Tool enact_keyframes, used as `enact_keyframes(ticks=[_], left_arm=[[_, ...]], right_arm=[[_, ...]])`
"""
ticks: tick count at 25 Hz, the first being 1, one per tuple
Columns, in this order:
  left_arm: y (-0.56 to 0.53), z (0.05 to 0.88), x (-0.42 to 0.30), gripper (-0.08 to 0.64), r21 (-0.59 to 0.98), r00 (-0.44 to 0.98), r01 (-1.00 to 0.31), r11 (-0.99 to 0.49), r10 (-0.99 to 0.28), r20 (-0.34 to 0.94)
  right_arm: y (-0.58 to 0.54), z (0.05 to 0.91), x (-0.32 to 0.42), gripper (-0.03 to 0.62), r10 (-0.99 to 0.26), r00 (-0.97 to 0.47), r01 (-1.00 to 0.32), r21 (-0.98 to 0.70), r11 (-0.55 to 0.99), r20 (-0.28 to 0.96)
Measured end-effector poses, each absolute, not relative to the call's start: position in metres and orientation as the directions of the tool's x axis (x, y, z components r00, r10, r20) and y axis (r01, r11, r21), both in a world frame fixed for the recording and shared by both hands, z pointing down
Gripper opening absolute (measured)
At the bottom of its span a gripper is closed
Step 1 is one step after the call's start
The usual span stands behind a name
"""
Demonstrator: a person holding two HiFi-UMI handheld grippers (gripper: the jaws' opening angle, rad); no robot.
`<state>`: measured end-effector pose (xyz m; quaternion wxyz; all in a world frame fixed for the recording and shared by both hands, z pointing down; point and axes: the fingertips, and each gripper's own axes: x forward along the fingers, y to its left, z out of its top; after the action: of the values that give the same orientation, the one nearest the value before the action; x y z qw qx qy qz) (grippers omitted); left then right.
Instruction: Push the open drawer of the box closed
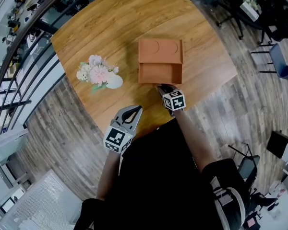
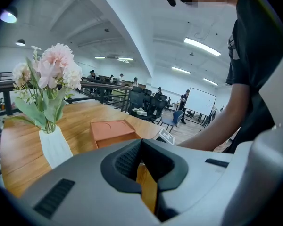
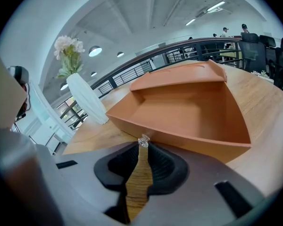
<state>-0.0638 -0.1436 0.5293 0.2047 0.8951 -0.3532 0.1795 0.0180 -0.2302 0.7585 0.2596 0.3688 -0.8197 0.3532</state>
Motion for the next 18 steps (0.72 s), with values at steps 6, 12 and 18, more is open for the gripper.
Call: enact_keyframes(ticks=[6,12,18], left_arm=[[-0.145,0.53,-0.063,0.023,0.244,0.688,-0.705,-0.666,-0.56,0.463],[-0.146,0.531,-0.063,0.023,0.247,0.688,-0.705,-0.664,-0.557,0.465],[-0.146,0.532,-0.062,0.023,0.247,0.689,-0.703,-0.667,-0.555,0.465]], right_arm=[[-0.237,0.758,0.024,0.078,-0.437,-0.582,-0.799,-0.381,0.466,0.686],[-0.243,0.758,0.026,0.078,-0.438,-0.58,-0.799,-0.376,0.469,0.687],[-0.251,0.758,0.023,0.078,-0.433,-0.577,-0.796,-0.36,0.486,0.692]])
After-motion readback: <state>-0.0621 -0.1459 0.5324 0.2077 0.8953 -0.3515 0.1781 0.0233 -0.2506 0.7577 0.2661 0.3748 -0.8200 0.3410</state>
